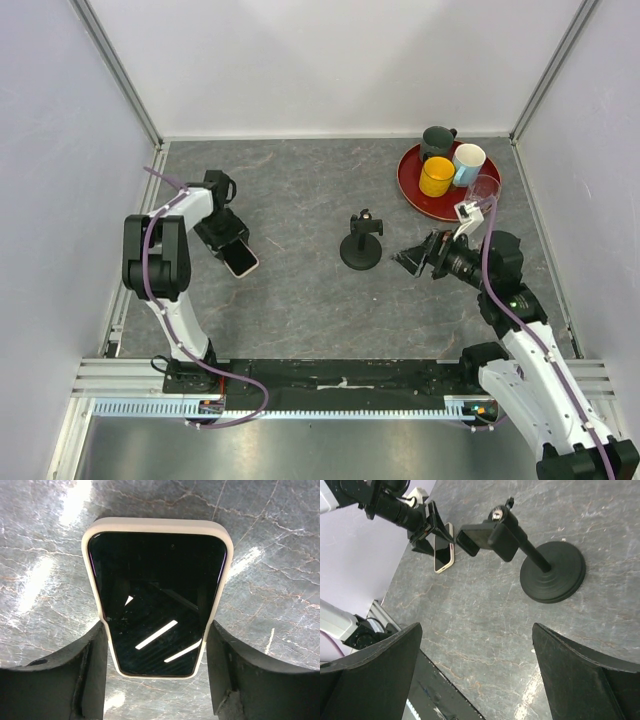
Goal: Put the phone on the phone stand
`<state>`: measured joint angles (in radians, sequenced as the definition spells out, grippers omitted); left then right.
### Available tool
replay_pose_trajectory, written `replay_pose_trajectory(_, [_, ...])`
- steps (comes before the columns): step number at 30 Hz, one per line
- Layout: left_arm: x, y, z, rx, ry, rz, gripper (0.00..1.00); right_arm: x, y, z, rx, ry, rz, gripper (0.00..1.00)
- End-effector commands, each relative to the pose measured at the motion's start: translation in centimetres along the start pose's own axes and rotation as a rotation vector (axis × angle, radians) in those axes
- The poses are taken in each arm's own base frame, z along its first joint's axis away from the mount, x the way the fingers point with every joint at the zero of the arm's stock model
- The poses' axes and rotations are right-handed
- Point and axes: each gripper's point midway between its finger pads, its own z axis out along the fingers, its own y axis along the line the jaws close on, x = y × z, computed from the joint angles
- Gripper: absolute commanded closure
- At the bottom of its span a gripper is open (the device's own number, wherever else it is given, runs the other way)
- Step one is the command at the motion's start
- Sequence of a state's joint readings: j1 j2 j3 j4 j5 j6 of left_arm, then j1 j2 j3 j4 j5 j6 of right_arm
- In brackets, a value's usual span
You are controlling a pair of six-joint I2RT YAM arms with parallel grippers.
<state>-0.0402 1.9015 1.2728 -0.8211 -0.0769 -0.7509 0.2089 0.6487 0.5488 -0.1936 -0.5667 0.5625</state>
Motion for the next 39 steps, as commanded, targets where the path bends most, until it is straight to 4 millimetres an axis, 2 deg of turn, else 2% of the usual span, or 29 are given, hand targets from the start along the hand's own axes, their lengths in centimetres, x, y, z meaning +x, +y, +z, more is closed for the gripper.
replay_pose_trajectory(1, [0.2,1.5,0.4,-0.043,-0.035,-0.018,0.98,-2.2,0.5,-1.1,0.058,-0.040,-0.088,0.02])
replay_pose_trajectory(4, [0.3,1.3,-0.2,-0.035,-0.050,-0.013,0.98,-2.3,0.5,-1.2,0.064,-0.035,-0.085,0.02])
replay_pose_trajectory(7, [0.0,0.8,-1.7,-0.004,-0.087,-0.003,0.98,-2.3,0.2,-1.2,0.079,-0.029,-0.084,0.02])
replay_pose_trajectory(10, [-0.5,-0.1,-4.4,0.050,-0.172,0.029,0.98,-2.1,0.2,-1.4,0.089,-0.015,-0.094,0.02])
replay_pose_trajectory(11, [-0.7,-0.8,-6.5,0.103,-0.224,0.053,0.98,-2.1,0.2,-1.6,0.094,-0.005,-0.107,0.02])
replay_pose_trajectory(14, [-0.3,-2.3,-9.6,0.247,-0.304,0.107,0.98,-2.2,0.6,-1.9,0.086,0.010,-0.131,0.02])
replay_pose_trajectory(15, [0.1,-3.0,-12.1,0.364,-0.357,0.121,0.98,-2.3,0.8,-2.0,0.084,0.007,-0.136,0.02])
replay_pose_trajectory(17, [0.6,-3.7,-14.8,0.496,-0.420,0.173,0.98,-2.5,1.2,-2.2,0.074,0.007,-0.145,0.02])
replay_pose_trajectory(18, [1.4,-4.0,-17.9,0.620,-0.476,0.195,0.98,-2.5,1.4,-2.2,0.067,0.008,-0.148,0.02])
replay_pose_trajectory(21, [3.9,-4.7,-22.8,0.825,-0.553,0.304,0.98,-3.0,2.3,-2.3,0.036,0.001,-0.154,0.02])
replay_pose_trajectory(22, [4.6,-4.6,-26.2,0.923,-0.635,0.330,0.98,-3.2,2.6,-2.3,0.022,0.001,-0.153,0.02])
replay_pose_trajectory(25, [7.7,-4.4,-30.7,1.076,-0.693,0.415,0.98,-4.3,3.9,-2.1,-0.021,-0.018,-0.141,0.02])
replay_pose_trajectory(26, [9.0,-4.6,-31.6,1.115,-0.689,0.450,0.98,-5.2,5.1,-2.2,-0.055,-0.037,-0.148,0.02])
replay_pose_trajectory(28, [10.5,-4.5,-33.0,1.167,-0.701,0.485,0.98,-5.9,6.1,-1.9,-0.085,-0.038,-0.113,0.02])
replay_pose_trajectory(29, [11.8,-4.7,-33.6,1.202,-0.693,0.518,0.98,-7.1,7.2,-2.0,-0.104,-0.062,-0.121,0.02])
replay_pose_trajectory(30, [12.1,-4.7,-33.8,1.208,-0.702,0.525,0.98,-7.4,7.4,-1.6,-0.105,-0.051,-0.107,0.03])
replay_pose_trajectory(31, [12.6,-4.7,-34.0,1.218,-0.701,0.539,0.98,-7.5,8.3,-1.4,-0.123,-0.040,-0.092,0.04])
replay_pose_trajectory(32, [13.5,-5.0,-34.3,1.241,-0.696,0.568,0.98,-8.6,9.6,-1.5,-0.144,-0.056,-0.104,0.04])
replay_pose_trajectory(33, [13.9,-5.1,-34.3,1.245,-0.695,0.576,0.98,-8.9,9.5,-0.4,-0.124,-0.044,-0.086,0.04])
replay_pose_trajectory(34, [14.3,-5.3,-34.4,1.254,-0.694,0.588,0.98,-8.2,11.0,0.3,-0.151,-0.011,-0.093,0.04])
replay_pose_trajectory(35, [15.3,-5.9,-34.5,1.275,-0.675,0.621,0.98,-9.0,12.5,0.4,-0.164,-0.015,-0.108,0.04])
replay_pose_trajectory(36, [15.6,-6.2,-34.3,1.268,-0.674,0.632,0.98,-9.0,12.2,2.1,-0.111,-0.009,-0.099,0.04])
replay_pose_trajectory(37, [15.9,-6.4,-34.4,1.266,-0.679,0.649,0.98,-9.0,14.8,2.3,-0.156,0.002,-0.117,0.04])
replay_pose_trajectory(38, [17.0,-6.7,-34.6,1.277,-0.669,0.677,0.98,-9.1,15.5,2.9,-0.155,0.007,-0.117,0.04])
replay_pose_trajectory(39, [17.0,-7.1,-34.3,1.255,-0.674,0.679,0.98,-8.8,15.8,4.1,-0.141,0.027,-0.113,0.04])
